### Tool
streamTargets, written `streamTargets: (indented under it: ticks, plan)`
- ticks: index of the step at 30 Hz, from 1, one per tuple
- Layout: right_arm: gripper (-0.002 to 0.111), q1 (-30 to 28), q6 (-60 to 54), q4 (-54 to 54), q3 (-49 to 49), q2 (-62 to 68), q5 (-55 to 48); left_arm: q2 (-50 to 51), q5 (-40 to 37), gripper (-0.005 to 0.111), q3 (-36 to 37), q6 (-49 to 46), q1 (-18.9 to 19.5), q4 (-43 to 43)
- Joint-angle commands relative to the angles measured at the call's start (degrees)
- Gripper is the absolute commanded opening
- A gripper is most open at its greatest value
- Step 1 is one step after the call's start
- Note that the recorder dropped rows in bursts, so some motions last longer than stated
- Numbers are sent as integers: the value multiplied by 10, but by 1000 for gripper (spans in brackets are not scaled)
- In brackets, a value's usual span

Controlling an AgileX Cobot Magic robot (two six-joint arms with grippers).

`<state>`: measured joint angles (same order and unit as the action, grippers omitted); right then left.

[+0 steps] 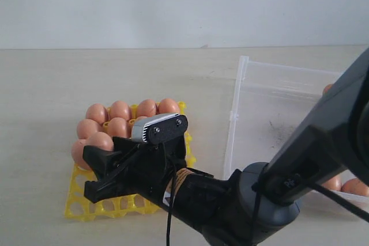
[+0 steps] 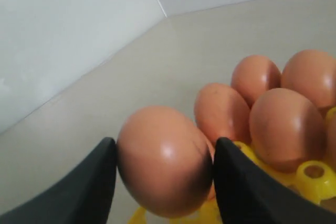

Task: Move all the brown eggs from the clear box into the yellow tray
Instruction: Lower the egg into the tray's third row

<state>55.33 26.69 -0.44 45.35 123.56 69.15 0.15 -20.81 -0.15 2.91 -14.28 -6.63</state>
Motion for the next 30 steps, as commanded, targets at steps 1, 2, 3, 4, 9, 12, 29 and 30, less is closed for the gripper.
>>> streamTargets:
  ticks: [1,2,3,4,9,12,29,30]
  plan:
    - [0,6,-17,47,-2,-3,8,-2,2,4,1,4,-3,-1]
    - [0,6,-17,64,-2,-3,8,-2,2,4,1,4,-3,-1]
    - [0,6,-17,73,-2,-3,8,-2,2,4,1,4,-3,-1]
    - [0,6,-19,80,-2,-6,8,-2,2,4,1,4,-3,-1]
    - [0,6,-43,106,-1,-28,-53,-2,2,4,1,4,-3,-1]
    - [0,12,-35,120,-1,-32,-90,-2,2,4,1,4,-3,-1]
    - [0,36,-62,164,7,-46,-135,-2,2,4,1,4,-3,-1]
    - [0,36,-67,164,16,-46,-155,-2,2,4,1,4,-3,-1]
